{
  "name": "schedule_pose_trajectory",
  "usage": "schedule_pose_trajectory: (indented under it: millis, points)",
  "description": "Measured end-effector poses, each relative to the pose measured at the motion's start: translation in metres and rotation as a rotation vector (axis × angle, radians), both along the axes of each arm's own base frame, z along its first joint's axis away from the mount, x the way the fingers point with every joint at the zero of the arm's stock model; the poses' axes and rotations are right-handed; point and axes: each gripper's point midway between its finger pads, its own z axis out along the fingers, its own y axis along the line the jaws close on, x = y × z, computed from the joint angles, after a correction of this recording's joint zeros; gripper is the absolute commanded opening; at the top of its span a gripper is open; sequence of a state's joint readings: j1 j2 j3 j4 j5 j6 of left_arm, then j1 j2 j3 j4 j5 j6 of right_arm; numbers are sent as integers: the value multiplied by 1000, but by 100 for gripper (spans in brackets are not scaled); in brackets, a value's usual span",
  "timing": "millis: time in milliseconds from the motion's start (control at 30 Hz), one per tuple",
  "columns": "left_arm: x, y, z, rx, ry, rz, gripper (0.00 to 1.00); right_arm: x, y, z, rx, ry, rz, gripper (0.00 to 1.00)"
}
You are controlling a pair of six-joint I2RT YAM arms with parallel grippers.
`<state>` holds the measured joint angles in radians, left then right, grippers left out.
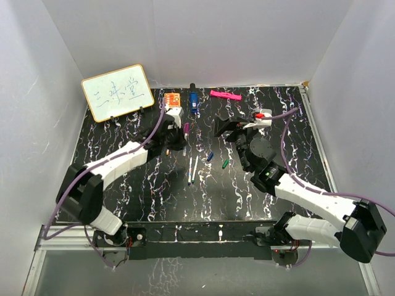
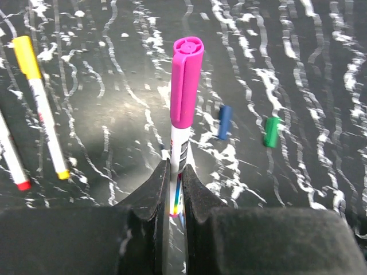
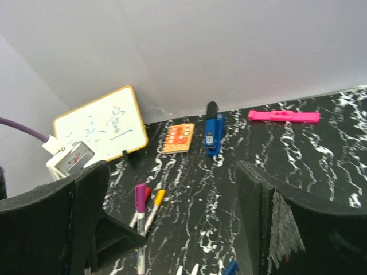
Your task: Insert the pens into the pen caps
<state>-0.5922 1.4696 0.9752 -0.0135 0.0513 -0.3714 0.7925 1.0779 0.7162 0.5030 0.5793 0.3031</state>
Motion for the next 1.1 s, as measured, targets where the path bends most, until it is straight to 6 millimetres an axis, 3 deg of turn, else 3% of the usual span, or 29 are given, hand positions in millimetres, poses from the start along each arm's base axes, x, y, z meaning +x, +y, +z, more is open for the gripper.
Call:
schedule_pose_trajectory:
  millis: [233, 433, 833, 1100]
  points:
    - [37, 23, -56, 167, 155, 69, 0, 1, -13, -32, -42, 64, -57, 87]
    - [42, 31, -92, 247, 270, 77, 0, 0, -14, -38, -51, 82, -62, 86]
    - [61, 34, -111, 304, 327, 105, 7, -1, -16, -53, -60, 119, -62, 96]
    - [64, 41, -118, 310, 352, 131, 20, 0, -18, -55, -60, 126, -79, 98]
